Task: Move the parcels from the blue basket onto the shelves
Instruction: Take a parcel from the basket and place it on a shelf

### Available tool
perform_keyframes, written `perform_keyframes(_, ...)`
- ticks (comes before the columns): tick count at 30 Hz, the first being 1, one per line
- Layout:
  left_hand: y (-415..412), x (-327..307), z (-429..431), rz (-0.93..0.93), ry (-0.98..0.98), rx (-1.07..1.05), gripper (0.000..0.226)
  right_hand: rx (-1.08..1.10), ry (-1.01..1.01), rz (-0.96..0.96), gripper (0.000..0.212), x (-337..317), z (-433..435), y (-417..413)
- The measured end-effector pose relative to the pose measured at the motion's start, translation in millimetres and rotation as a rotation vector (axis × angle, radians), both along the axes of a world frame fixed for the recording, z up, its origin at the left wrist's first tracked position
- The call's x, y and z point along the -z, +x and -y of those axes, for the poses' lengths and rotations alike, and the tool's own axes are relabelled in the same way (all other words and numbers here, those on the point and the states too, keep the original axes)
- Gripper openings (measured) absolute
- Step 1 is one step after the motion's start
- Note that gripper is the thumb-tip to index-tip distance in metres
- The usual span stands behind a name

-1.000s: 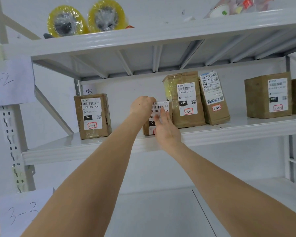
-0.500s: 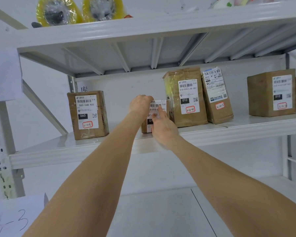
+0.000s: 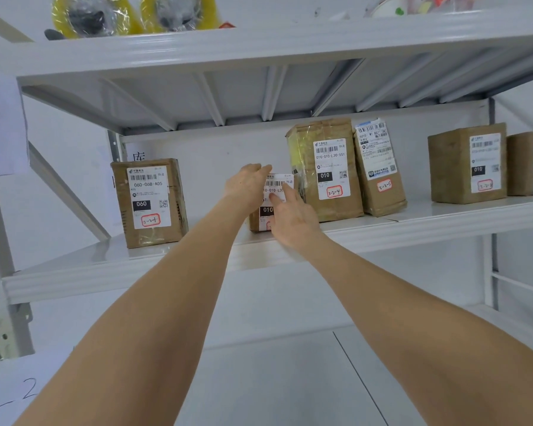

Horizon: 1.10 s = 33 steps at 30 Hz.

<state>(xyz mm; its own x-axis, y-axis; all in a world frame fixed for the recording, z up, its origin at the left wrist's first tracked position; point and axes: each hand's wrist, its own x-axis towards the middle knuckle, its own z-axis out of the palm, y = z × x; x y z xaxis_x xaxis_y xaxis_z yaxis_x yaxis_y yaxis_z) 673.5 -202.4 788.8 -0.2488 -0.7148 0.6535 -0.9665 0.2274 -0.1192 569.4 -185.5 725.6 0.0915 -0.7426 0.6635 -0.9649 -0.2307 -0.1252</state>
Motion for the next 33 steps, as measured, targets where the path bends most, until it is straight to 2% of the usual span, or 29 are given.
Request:
perform_keyframes(6, -25, 14, -22, 0.007, -0.1, 0.076, 0.059, 0.107, -0.067, 0.089, 0.052, 4, -24, -21)
perform_keyframes(11, -72, 33, -40, -0.045, -0.074, 0.2, 0.05, 0.25, -0.086, 0.143, 0.048, 24, -53, -67)
perform_keyframes(16, -143, 80, -66, -0.078, -0.054, 0.403, 0.044, 0.39, -0.046, 0.191, 0.041, 60, -86, -129)
perform_keyframes(21, -226, 156, -95, -0.048, 0.167, 0.5, 0.054, 0.5, 0.092, 0.198, 0.048, 125, -130, -203)
perform_keyframes(33, -385, 377, -184, 0.078, 0.699, 0.587, 0.054, 0.586, 0.528, 0.305, 0.045, 334, -245, -351)
